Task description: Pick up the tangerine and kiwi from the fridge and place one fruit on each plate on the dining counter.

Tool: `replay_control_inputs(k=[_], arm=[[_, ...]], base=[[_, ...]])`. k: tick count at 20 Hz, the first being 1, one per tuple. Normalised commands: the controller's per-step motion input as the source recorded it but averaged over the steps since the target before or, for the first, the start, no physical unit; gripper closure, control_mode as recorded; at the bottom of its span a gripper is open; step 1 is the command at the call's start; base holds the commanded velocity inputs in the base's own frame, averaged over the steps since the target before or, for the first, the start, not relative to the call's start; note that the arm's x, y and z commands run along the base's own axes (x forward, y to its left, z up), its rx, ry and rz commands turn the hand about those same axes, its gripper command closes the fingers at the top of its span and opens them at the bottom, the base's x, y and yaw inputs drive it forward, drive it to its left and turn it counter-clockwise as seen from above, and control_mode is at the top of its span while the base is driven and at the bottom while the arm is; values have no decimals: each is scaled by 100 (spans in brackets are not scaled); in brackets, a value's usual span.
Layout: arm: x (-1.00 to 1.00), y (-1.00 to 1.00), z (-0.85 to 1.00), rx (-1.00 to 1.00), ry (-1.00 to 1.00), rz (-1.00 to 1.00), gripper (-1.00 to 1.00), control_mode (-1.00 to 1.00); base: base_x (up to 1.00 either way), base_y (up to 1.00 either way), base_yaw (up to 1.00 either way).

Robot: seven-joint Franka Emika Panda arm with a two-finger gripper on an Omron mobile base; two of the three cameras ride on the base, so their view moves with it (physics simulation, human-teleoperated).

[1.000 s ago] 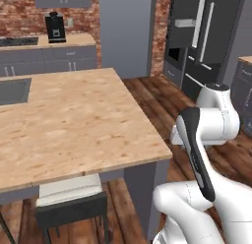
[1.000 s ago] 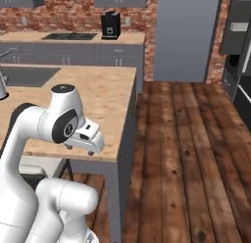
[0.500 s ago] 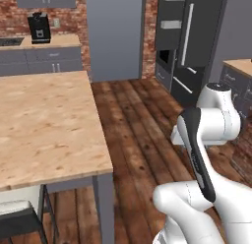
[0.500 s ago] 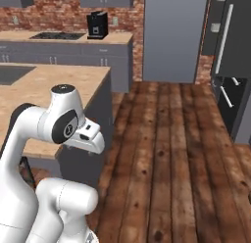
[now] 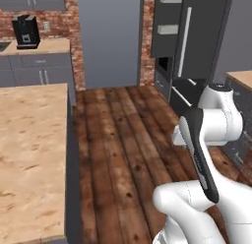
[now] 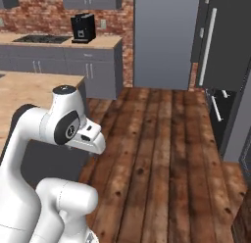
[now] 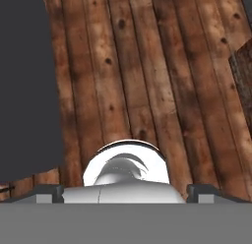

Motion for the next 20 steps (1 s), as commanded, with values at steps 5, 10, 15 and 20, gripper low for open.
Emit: replay_control_inputs(k=[5,10,15,20], arm=[[0,0,0,0,0,0,-100,100],[0,0,0,0,0,0,-100,100],[0,0,0,0,0,0,-100,100],[0,0,0,0,0,0,-100,100]], base=[[99,-3,0],[100,-5,0],[100,-5,0],[100,-26,0]])
